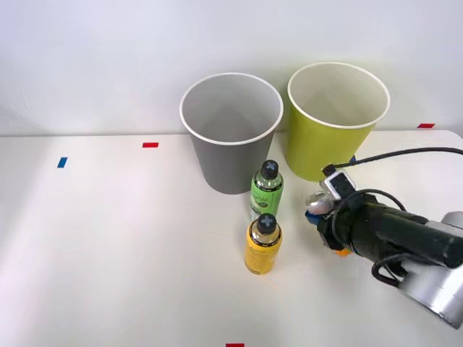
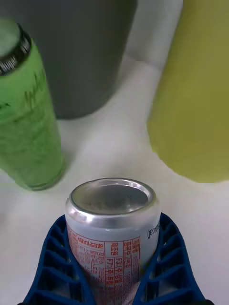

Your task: Put cans in the gray bin, plastic bottles in the light green bin

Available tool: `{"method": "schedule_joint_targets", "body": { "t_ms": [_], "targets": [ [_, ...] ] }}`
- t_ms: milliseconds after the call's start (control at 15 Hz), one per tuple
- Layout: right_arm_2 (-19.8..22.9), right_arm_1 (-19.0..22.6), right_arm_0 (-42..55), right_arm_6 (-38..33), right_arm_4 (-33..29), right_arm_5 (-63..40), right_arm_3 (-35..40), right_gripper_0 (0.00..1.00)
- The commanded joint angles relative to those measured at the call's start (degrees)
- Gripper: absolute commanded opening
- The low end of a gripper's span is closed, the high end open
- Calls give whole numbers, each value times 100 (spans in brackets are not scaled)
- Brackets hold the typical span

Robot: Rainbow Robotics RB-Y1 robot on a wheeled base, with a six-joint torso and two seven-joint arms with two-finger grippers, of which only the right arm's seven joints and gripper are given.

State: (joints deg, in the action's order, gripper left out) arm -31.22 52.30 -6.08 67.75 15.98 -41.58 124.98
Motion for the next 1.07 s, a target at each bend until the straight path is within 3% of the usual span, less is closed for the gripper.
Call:
{"method": "schedule_joint_targets", "body": {
  "t_ms": [67,333,533,800,1067],
  "targets": [
    [996,-97,942,-34,-52,827,879,6],
    [1866,-528,1179,-16,599,1970,932,7],
    [2121,-844,986,1,1179,2541,932,7],
    [1989,-1196,89,28,1469,2638,835,6],
    [1312,-1618,-1124,28,1170,2638,-193,7]
  ]
}}
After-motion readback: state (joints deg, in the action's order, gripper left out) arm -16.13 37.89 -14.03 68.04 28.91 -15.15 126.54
